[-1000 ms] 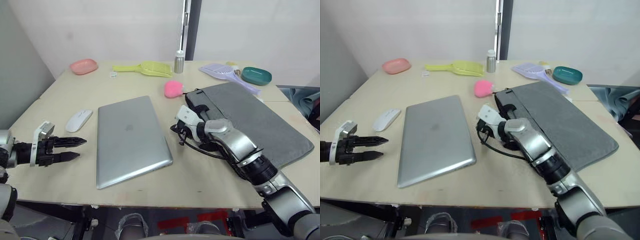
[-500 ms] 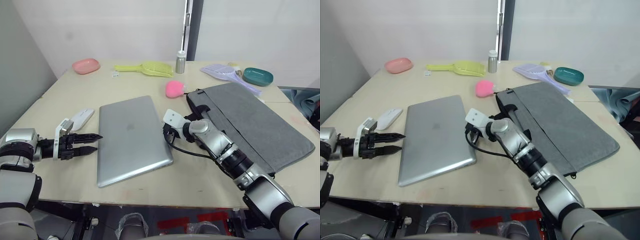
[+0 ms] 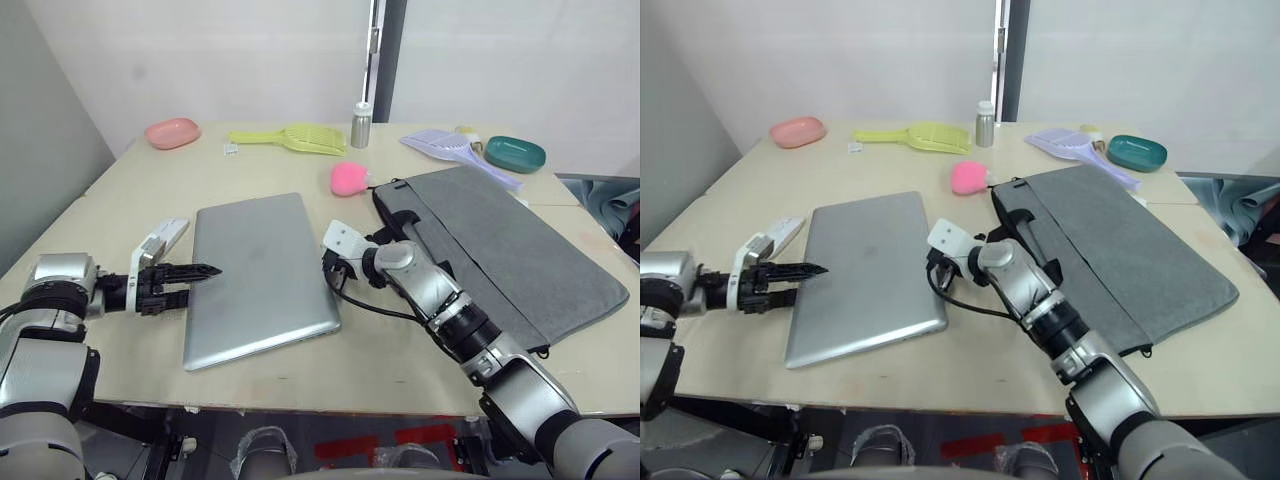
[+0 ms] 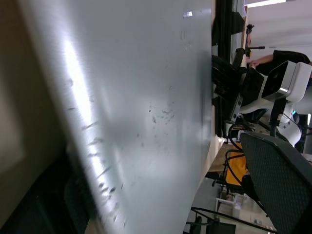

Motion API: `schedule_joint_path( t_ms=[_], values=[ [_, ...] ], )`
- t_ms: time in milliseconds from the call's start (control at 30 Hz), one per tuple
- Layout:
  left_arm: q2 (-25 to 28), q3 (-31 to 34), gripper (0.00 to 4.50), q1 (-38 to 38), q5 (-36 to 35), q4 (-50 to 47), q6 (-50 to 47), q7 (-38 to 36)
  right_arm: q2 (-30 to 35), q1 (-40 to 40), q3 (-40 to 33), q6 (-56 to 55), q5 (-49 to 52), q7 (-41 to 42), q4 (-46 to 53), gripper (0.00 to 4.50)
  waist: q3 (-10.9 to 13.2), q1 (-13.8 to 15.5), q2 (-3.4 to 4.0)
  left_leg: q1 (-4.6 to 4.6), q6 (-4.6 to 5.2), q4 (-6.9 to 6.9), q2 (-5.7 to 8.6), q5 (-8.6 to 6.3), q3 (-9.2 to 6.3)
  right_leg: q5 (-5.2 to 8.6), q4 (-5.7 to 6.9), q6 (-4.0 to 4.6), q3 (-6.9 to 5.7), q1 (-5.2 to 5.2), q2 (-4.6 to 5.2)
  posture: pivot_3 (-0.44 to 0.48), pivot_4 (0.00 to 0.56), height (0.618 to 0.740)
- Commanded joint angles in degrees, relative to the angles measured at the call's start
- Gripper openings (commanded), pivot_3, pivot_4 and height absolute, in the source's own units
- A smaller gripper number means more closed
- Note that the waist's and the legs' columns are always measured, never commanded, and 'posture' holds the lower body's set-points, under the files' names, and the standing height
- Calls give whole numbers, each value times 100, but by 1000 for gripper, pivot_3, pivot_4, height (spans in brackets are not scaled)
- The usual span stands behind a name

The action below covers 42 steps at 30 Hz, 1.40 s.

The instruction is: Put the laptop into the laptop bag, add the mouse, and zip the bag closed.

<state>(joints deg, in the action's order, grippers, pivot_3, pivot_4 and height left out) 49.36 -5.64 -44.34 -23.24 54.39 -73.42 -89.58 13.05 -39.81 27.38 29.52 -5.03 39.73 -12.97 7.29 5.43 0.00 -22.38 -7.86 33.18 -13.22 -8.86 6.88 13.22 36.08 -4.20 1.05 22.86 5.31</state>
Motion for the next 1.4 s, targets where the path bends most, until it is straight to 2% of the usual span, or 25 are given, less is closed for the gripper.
schedule_joint_path(
  t_ms=[33,433,567,767,867,1100,1233,1367,1400],
  values=[
    [-57,22,4500,86,-255,-448,-246,-147,-80,99,59,-32,56,192,357,31,0,-13,0,0,0,-3,0,0,-1,0,-2,0,-1,0,0,0,150,740],
    [63,428,4500,285,-330,-627,-20,286,85,317,-4,4,-11,219,561,31,1,-24,-1,0,-5,-14,-4,1,-8,2,-5,3,-13,1,-3,0,150,740],
    [60,583,3351,332,-420,-753,-157,463,79,338,-8,21,-21,205,584,0,1,-29,0,-1,-6,-13,-5,2,-8,2,-5,3,-12,1,-3,0,150,740],
    [115,789,1154,534,-683,-1168,-535,670,144,430,-25,25,-26,213,646,0,1,-24,-2,-5,-7,-15,-5,1,-9,1,-11,1,-16,1,-4,0,150,740],
    [164,945,309,646,-928,-1504,-889,833,189,495,-51,23,-24,214,676,0,1,-15,-2,0,-7,-14,-4,1,-10,4,-9,7,-16,-3,-3,0,150,740],
    [220,1485,291,1061,-1706,-2775,-1871,1380,293,694,-472,198,166,109,988,0,1,-8,-2,-13,-8,-19,-5,1,-14,2,-25,3,-25,-1,-3,0,150,740],
    [356,1628,291,1357,-2568,-3431,-1908,1743,452,936,-1022,40,560,176,1451,0,6,10,1,-58,-7,-17,-4,1,-46,-20,-41,-35,-62,10,-2,0,150,740],
    [456,1769,291,1601,-3807,-3892,-1908,2342,604,1234,-1857,274,1139,81,2235,0,23,4,3,-80,-15,-12,-7,5,-83,-20,-35,-35,-96,14,-4,0,150,740],
    [380,1887,291,1699,-4074,-4045,-1908,2591,791,1344,-2098,445,1300,154,2581,251,24,6,4,-82,-16,-12,-7,6,-85,-19,-34,-34,-98,15,-5,0,150,740]
  ],
)
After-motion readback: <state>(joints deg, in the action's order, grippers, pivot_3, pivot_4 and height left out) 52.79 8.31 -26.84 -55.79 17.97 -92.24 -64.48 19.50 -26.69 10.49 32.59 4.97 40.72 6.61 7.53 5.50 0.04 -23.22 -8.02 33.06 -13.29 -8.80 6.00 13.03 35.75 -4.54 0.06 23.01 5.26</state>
